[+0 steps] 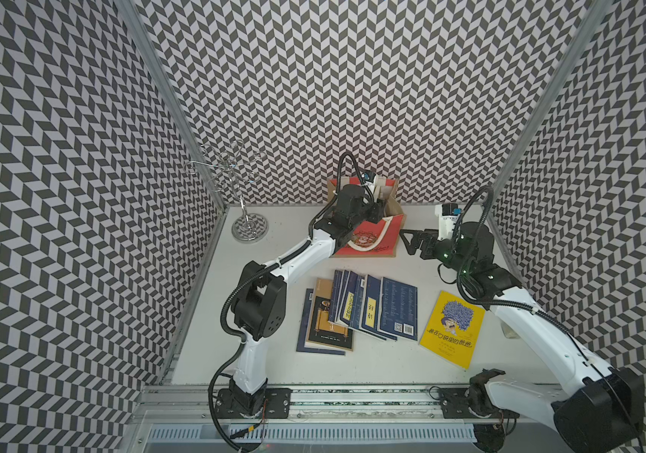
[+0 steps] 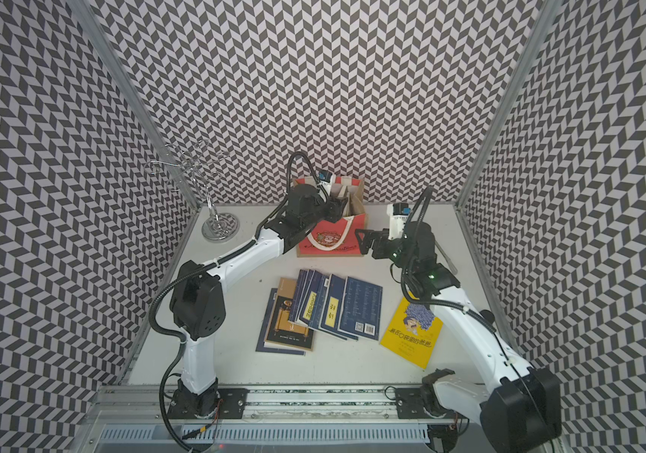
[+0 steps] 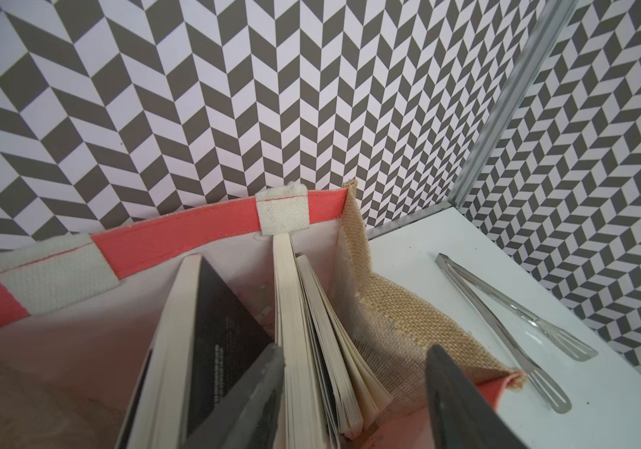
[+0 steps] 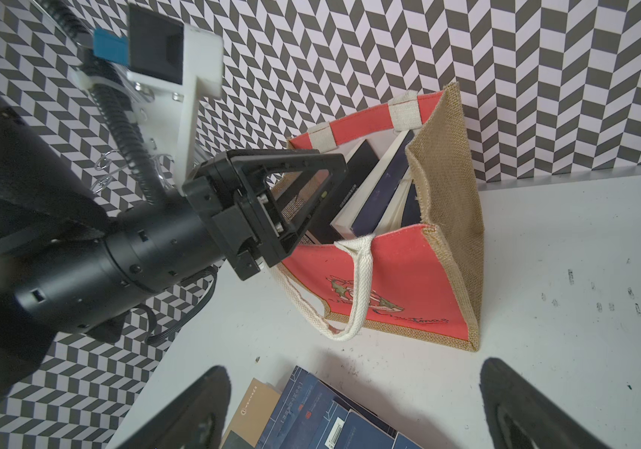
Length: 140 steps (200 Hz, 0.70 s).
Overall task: Put the books into the canvas bag
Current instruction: Pick up the book from the center of the board, then adjust the canvas bag at the center of the board.
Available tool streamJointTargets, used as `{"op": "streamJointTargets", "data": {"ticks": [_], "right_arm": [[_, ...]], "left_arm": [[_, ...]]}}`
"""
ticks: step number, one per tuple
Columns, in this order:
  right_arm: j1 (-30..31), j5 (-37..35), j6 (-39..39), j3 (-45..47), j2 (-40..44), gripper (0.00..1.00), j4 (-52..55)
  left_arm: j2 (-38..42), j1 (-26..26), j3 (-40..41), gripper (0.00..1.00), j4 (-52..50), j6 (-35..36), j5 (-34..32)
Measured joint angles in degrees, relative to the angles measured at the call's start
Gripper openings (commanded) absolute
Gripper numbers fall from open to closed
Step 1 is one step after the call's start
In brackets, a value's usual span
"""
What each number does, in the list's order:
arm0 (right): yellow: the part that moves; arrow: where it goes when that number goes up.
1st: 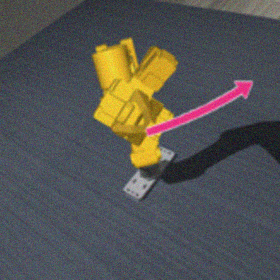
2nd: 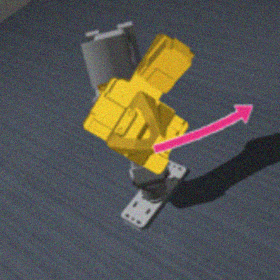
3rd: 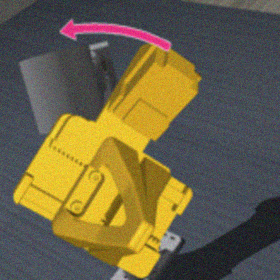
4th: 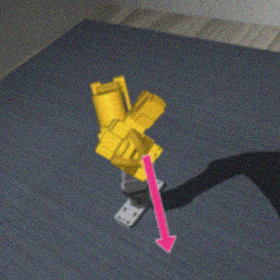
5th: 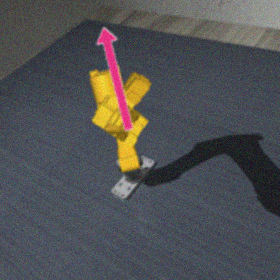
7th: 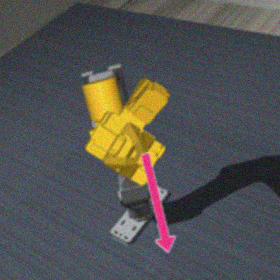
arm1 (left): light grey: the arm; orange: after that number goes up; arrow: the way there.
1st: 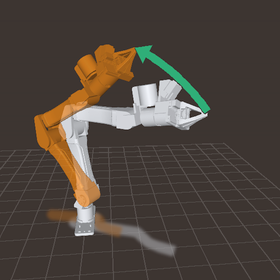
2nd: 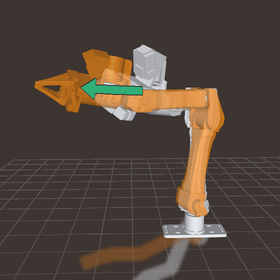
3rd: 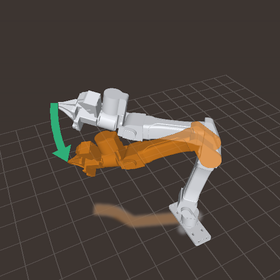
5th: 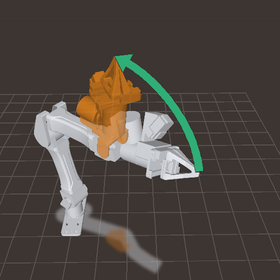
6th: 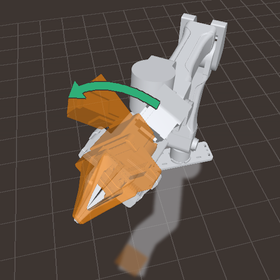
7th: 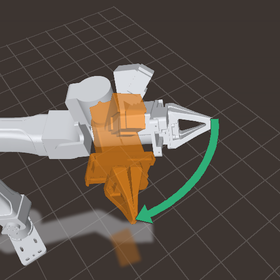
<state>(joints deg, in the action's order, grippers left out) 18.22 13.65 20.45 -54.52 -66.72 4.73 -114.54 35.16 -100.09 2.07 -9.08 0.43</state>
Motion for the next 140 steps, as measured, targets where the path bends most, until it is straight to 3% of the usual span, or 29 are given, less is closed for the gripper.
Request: {"op": "streamJointTargets", "data": {"ticks": [41, 140], "right_arm": [[0.0, 0.0, 0.0, 0.3, -0.1, 1.00, 0.0], [0.0, 0.3, 0.0, 0.3, -0.9, 1.00, 0.0]], "left_arm": [[-0.1, -3.3, -2.2, 0.86, -0.4, -1.7, 3.0], [-5.3, -10.3, -20.7, 0.95, -13.9, -7.6, 11.5]]}}
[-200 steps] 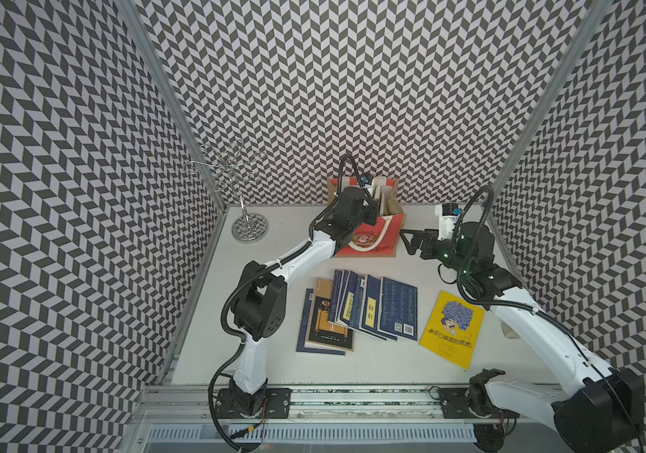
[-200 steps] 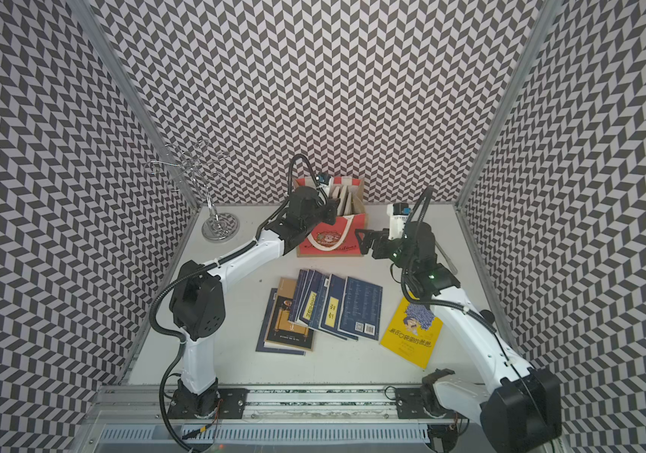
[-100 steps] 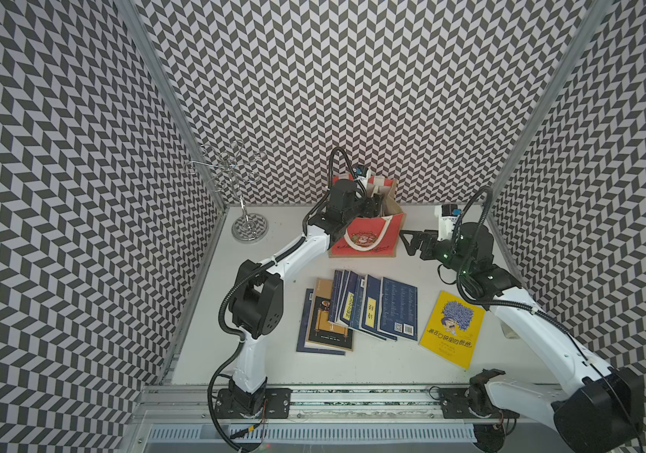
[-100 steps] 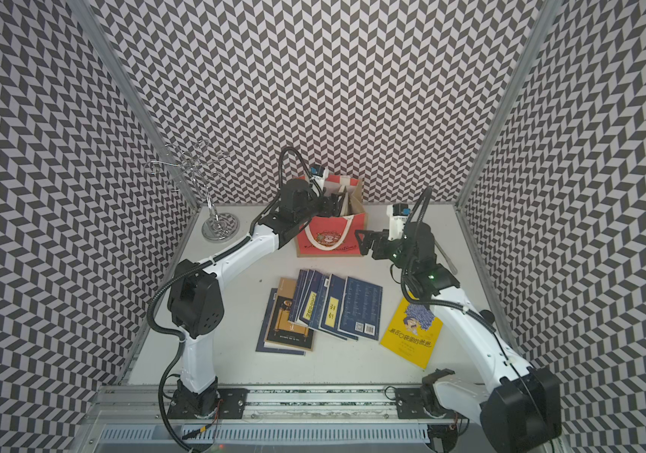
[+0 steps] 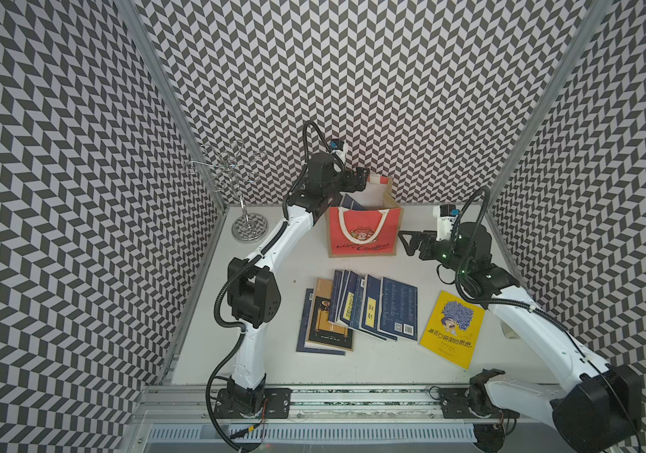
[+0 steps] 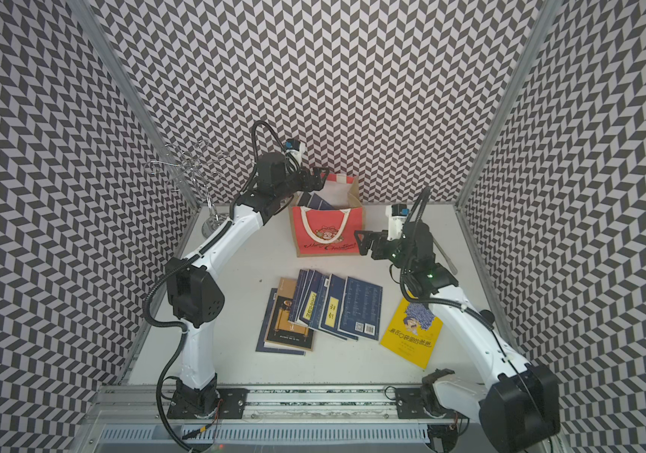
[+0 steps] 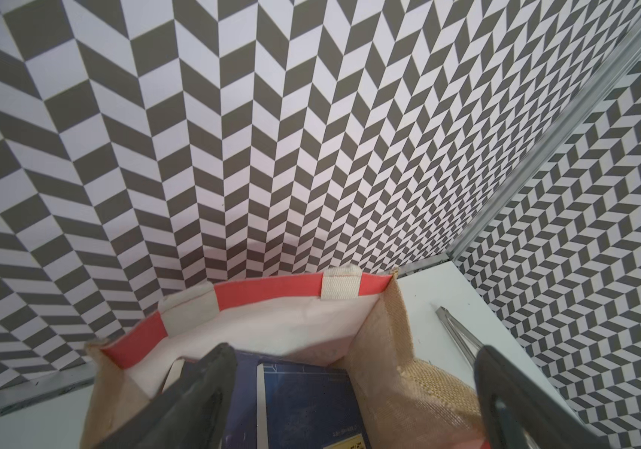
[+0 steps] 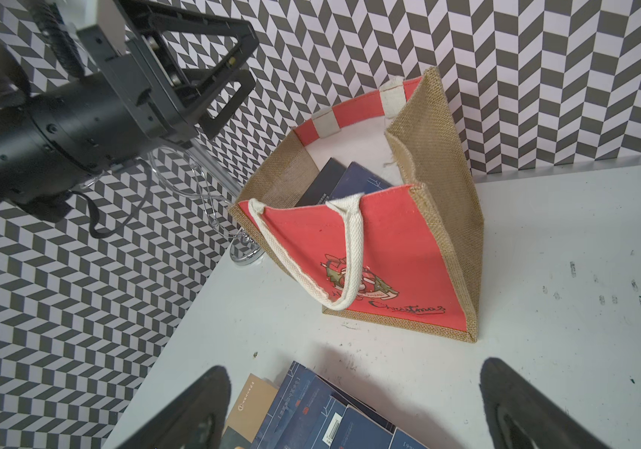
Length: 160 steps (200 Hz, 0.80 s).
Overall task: Put the books into the canvas bag
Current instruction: Adjust the canvas bag at the center of the board.
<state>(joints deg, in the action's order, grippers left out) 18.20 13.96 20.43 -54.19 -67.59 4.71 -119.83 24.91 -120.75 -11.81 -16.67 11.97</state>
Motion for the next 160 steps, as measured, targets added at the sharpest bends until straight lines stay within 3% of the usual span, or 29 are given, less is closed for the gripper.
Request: {"op": "streamJointTargets", "data": {"ticks": [59, 125, 137, 160], "right_arm": [[0.0, 0.4, 0.0, 0.0, -0.8, 1.00, 0.0], [0.0, 1.1, 0.0, 0.0, -2.3, 1.00, 0.0], [0.0, 1.2, 0.0, 0.0, -2.8, 1.00, 0.0], [0.1, 1.2, 0.0, -0.4, -3.5, 0.99, 0.4]], "left_arm": [[0.9, -1.3, 5.5, 0.95, -2.9, -1.1, 2.9], [1.0, -7.6, 6.0, 0.82, -8.7, 1.1, -1.5], [1.0, -8.4, 5.9, 0.77, -10.0, 1.8, -2.4], [-0.2, -9.0, 3.1, 0.58, -13.1, 2.5, -2.2]]}}
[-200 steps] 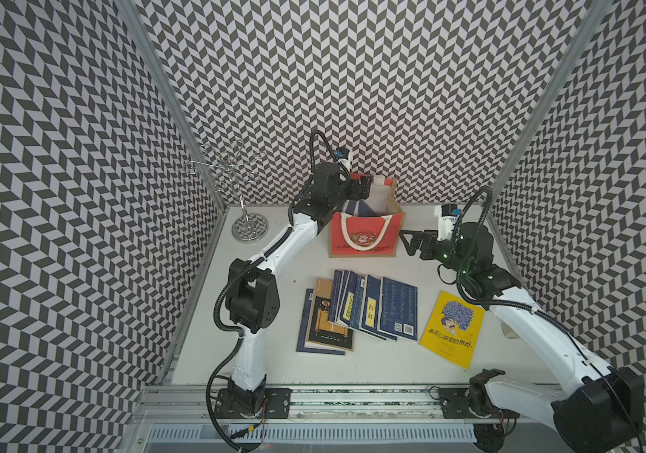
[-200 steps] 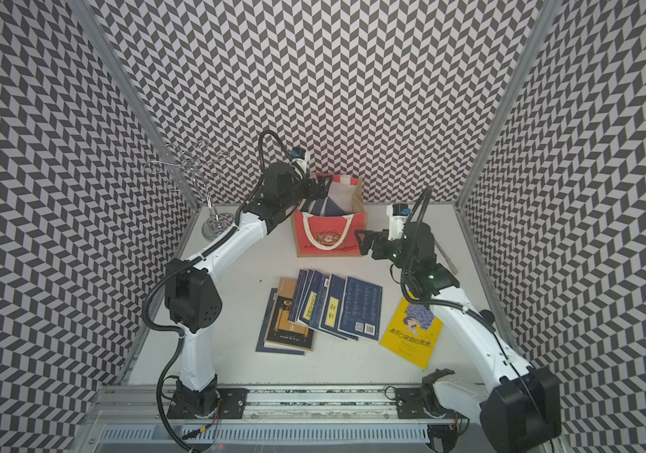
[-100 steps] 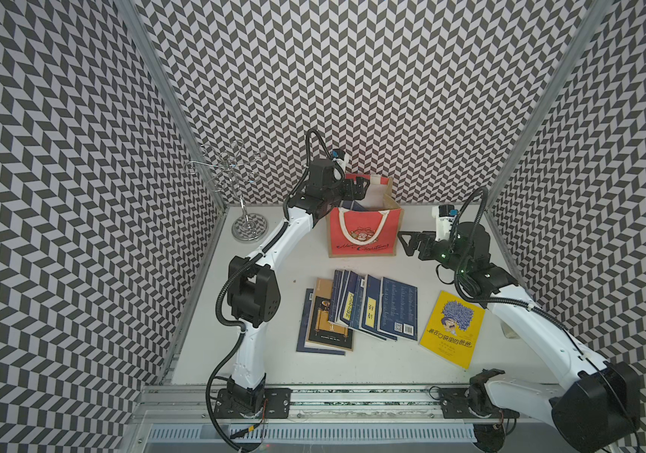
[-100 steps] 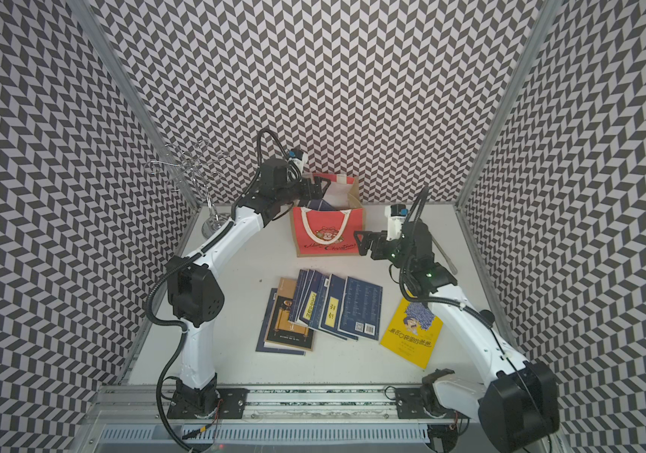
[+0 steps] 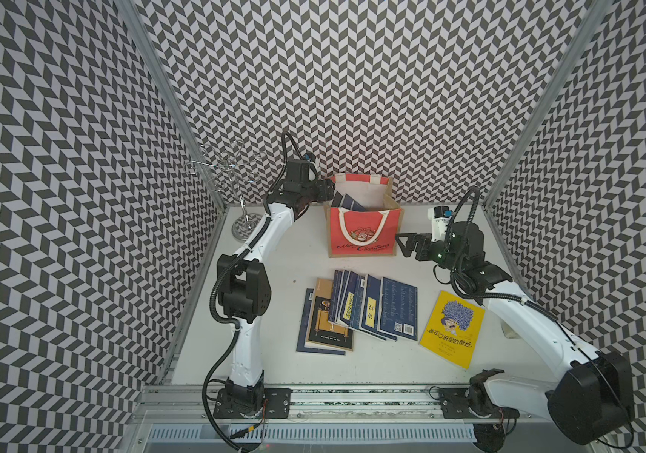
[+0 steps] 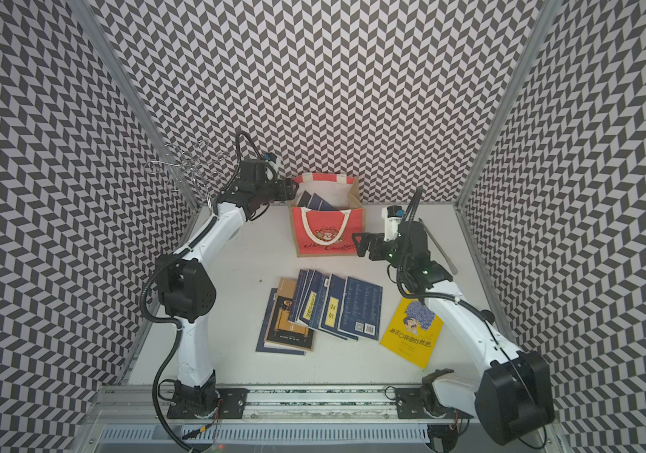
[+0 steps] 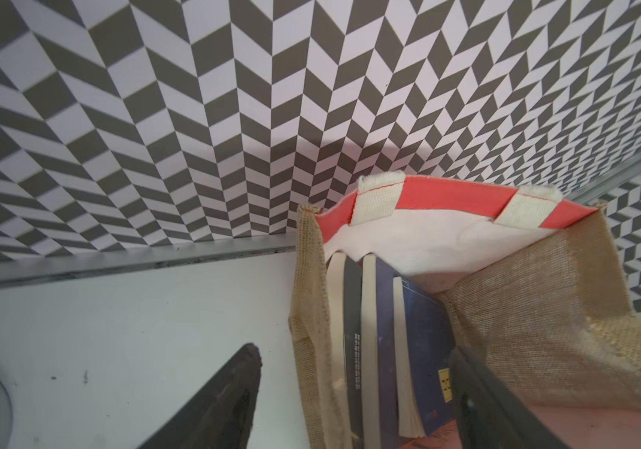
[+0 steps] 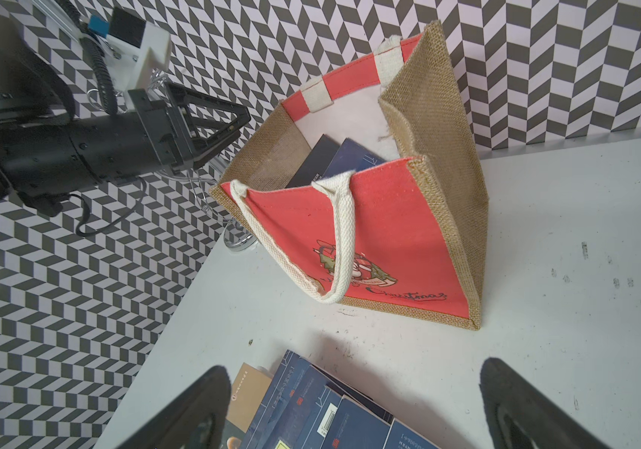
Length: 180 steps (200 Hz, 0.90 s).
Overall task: Put the books into the canvas bag
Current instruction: Adjust the canvas bag at the center of the board.
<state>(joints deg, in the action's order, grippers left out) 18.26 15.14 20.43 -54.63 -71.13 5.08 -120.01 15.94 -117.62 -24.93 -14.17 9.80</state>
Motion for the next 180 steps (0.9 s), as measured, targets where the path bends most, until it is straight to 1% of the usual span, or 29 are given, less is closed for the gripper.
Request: {"op": "streamJointTargets", "data": {"ticks": [16, 25, 42, 69, 82, 86, 90, 94, 104, 107, 142, 180], "right_arm": [[0.0, 0.0, 0.0, -0.8, -0.3, 0.99, 0.5], [0.1, -0.1, 0.0, -1.3, -0.4, 0.99, 0.7], [0.2, -0.1, 0.0, -2.3, -0.5, 0.99, 0.9], [0.3, -0.1, 0.0, -2.8, -0.5, 0.99, 0.9], [0.3, -0.1, 0.0, -2.8, -0.5, 0.99, 1.0], [0.3, -0.1, 0.0, -2.8, -0.5, 0.99, 1.0], [0.3, -0.2, 0.0, -2.8, -0.5, 0.99, 1.0], [0.3, -0.1, 0.0, -2.8, -0.5, 0.99, 1.0], [0.3, -0.1, 0.0, -2.8, -0.6, 0.99, 1.0], [0.3, -0.1, 0.0, -2.8, -0.6, 0.99, 1.0], [0.3, -0.9, 0.0, -2.8, -0.6, 0.99, 1.1], [-0.5, -6.2, 1.7, -2.8, -0.8, 1.00, 2.8]], "left_arm": [[-1.4, -0.2, -2.9, 0.45, -1.9, 0.8, 0.4], [-2.3, -0.2, -4.2, 0.40, -2.9, 1.0, 0.5], [-3.6, -0.2, -5.5, 0.42, -4.2, 1.4, 0.6], [-4.9, -0.2, -5.9, 0.50, -7.3, 1.7, 0.2], [-5.2, -0.2, -5.9, 0.50, -8.2, 1.8, -0.2], [-5.2, -0.2, -5.9, 0.47, -8.4, 1.9, -0.2], [-5.2, -0.2, -5.9, 0.41, -8.5, 1.9, -0.2], [-5.2, -0.2, -5.9, 0.32, -8.7, 1.7, -0.3], [-5.2, -0.2, -6.1, 0.05, -8.7, 2.0, -0.3], [-5.2, -0.2, -6.1, 0.00, -8.8, 1.8, -0.3], [-5.2, 0.0, -6.5, 0.00, -9.1, 2.8, 0.3], [-4.9, 2.0, -7.4, 0.00, -9.0, 5.8, 0.3]]}}
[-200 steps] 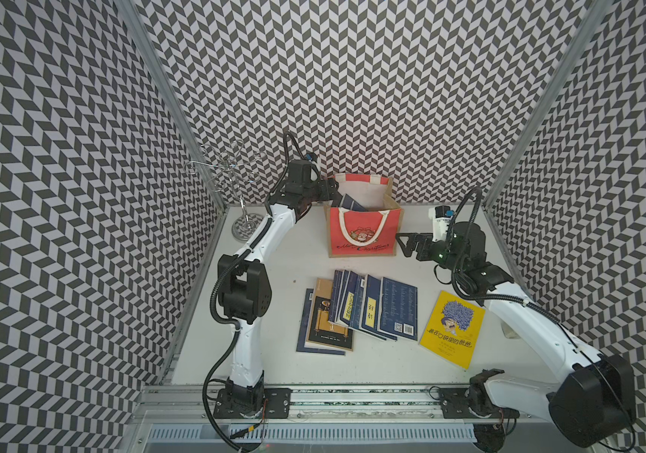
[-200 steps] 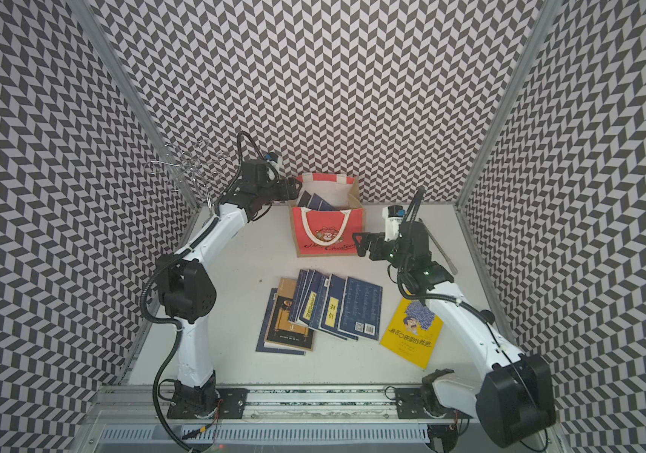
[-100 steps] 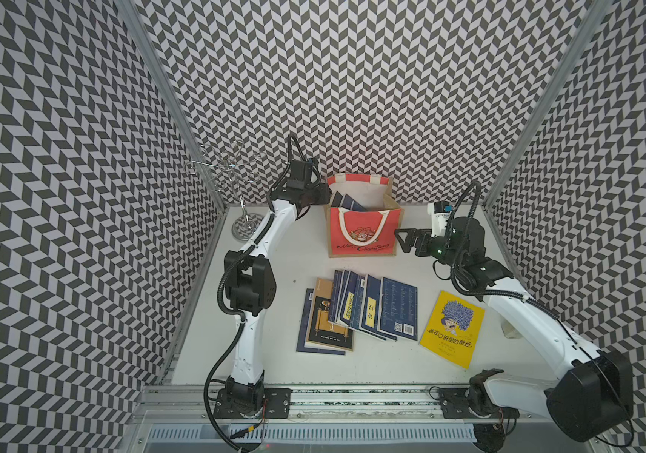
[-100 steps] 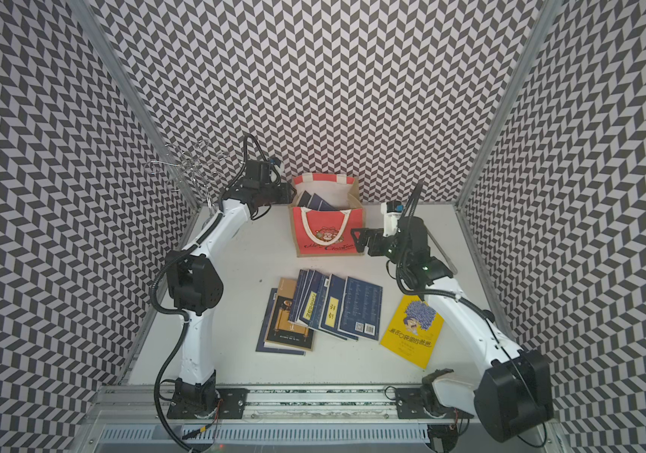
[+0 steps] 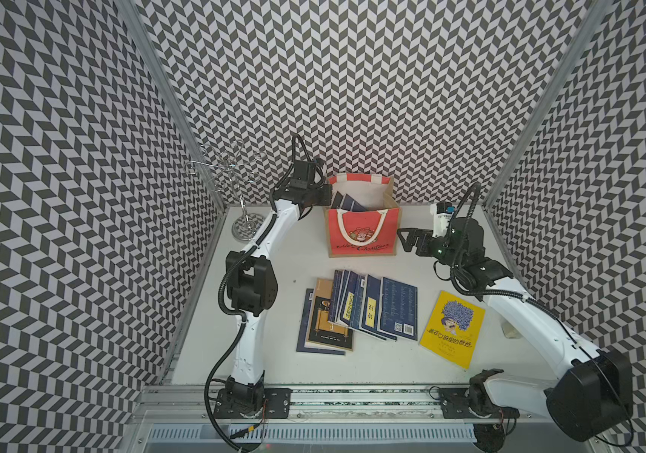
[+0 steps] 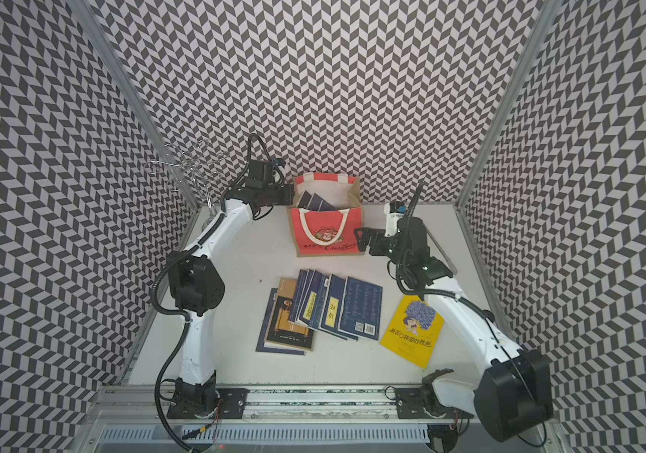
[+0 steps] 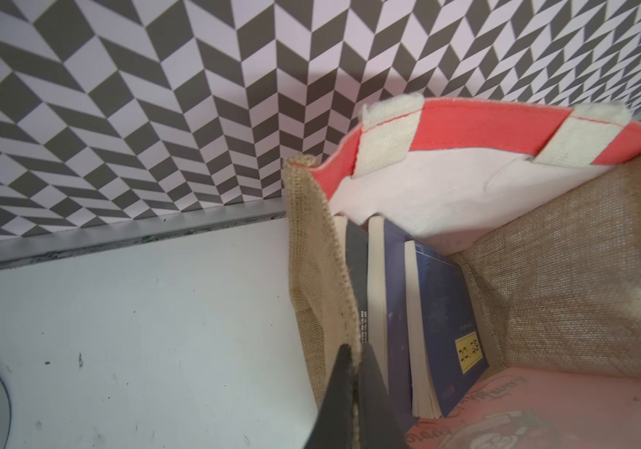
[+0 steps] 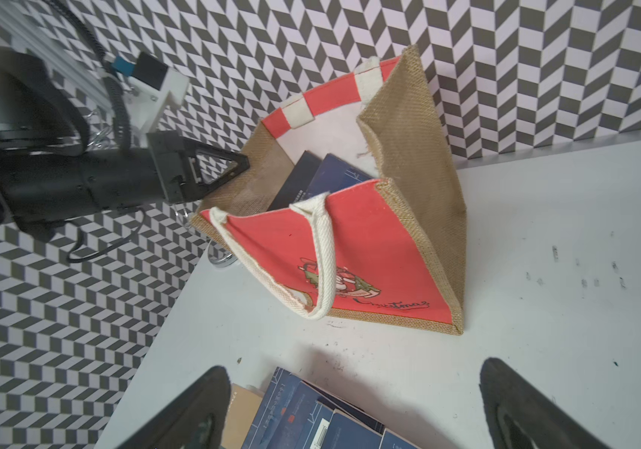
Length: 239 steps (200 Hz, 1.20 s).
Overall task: Put the books into the canvas bag
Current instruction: Adjust the canvas bag at the center of the board.
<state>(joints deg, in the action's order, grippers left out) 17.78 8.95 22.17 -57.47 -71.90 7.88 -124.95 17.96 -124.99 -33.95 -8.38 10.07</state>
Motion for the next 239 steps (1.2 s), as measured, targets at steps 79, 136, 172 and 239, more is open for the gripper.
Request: {"op": "streamJointTargets", "data": {"ticks": [79, 136, 172, 239], "right_arm": [[-7.5, -7.0, 7.1, 6.5, 2.9, 1.00, 0.7], [-14.2, -6.6, 9.8, 12.2, 7.2, 1.00, 0.8], [-16.0, -2.4, 10.4, 12.2, 7.4, 1.00, -0.2], [-19.5, 2.1, 10.9, 12.6, 7.4, 1.00, -1.0]], "left_arm": [[0.8, 7.7, -7.1, 0.00, 0.0, 4.1, 0.7], [2.6, 10.4, -7.1, 0.00, 0.1, 4.0, 1.0], [2.8, 11.2, -8.2, 0.00, 0.7, 3.8, 1.6], [2.8, 15.0, -9.0, 0.00, 1.7, 3.8, 2.6]]}}
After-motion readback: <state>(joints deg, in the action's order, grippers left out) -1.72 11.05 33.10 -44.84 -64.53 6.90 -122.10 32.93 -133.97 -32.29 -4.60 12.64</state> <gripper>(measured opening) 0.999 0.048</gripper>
